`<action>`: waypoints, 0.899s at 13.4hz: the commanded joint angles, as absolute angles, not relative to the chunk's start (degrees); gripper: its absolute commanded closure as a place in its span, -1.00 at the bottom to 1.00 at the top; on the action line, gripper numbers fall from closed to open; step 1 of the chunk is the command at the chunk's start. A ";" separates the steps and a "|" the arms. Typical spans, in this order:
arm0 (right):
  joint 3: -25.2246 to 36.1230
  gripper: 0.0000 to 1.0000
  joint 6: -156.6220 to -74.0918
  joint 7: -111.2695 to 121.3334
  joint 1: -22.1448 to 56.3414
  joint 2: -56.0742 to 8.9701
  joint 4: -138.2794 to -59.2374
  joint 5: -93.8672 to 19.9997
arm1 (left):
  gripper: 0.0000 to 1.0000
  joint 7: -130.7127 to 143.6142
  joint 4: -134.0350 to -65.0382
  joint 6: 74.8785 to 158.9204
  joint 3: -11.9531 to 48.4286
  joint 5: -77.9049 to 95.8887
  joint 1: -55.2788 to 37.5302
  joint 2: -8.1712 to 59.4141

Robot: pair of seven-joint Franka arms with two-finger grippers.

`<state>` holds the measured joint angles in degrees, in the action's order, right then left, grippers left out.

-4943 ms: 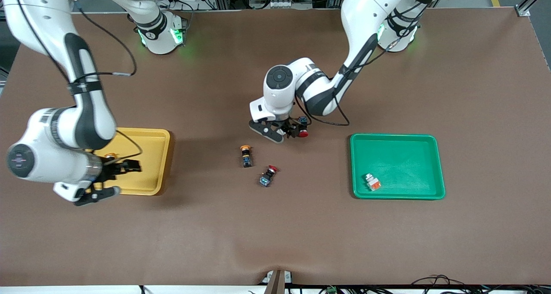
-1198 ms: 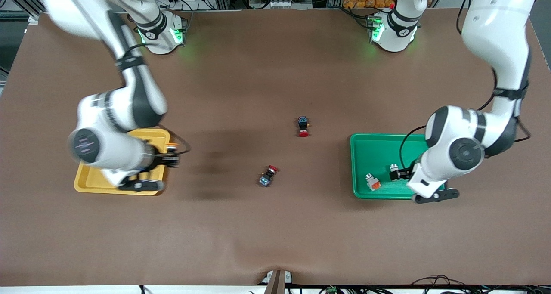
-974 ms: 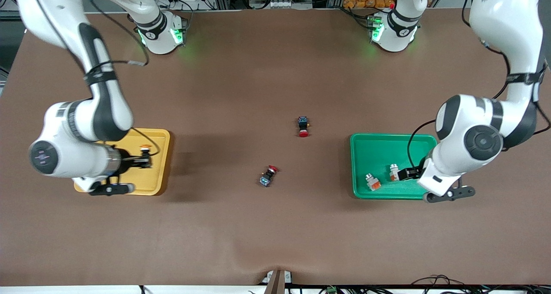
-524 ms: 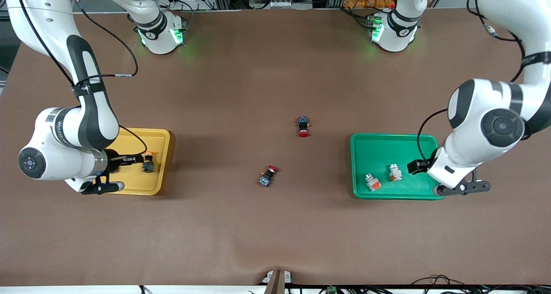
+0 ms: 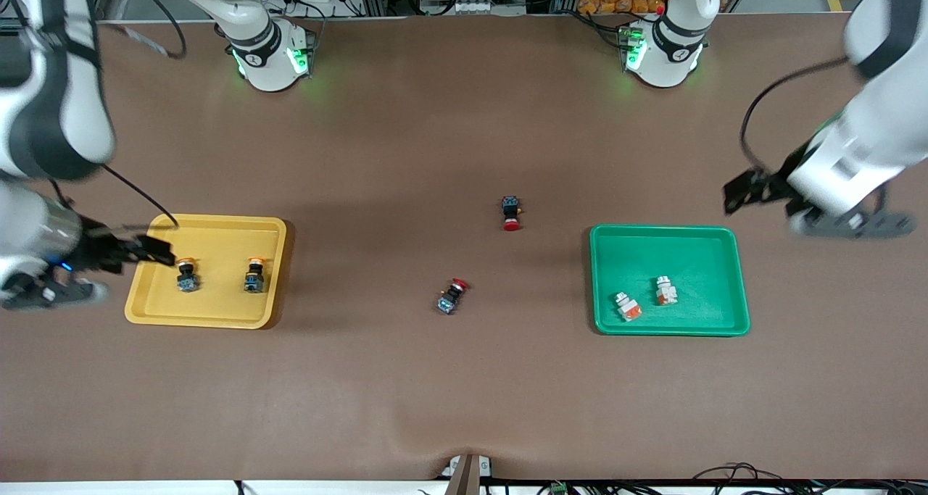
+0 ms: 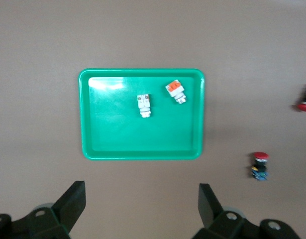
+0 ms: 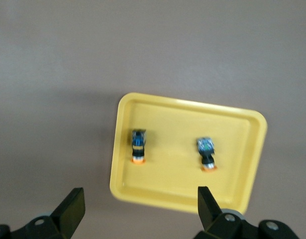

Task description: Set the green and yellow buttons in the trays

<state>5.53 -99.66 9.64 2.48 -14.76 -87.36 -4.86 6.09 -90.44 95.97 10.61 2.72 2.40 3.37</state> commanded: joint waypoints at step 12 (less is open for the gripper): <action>4.39 -1.00 -82.09 -0.70 -0.61 4.39 -90.88 -1.23 | -1.00 -9.03 -92.23 86.83 -4.22 0.70 -1.93 -5.57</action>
<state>5.34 -81.57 0.64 0.32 2.81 -88.68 -2.15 -7.03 -96.07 86.88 -4.33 2.25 -0.52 -9.31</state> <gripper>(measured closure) 0.000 0.000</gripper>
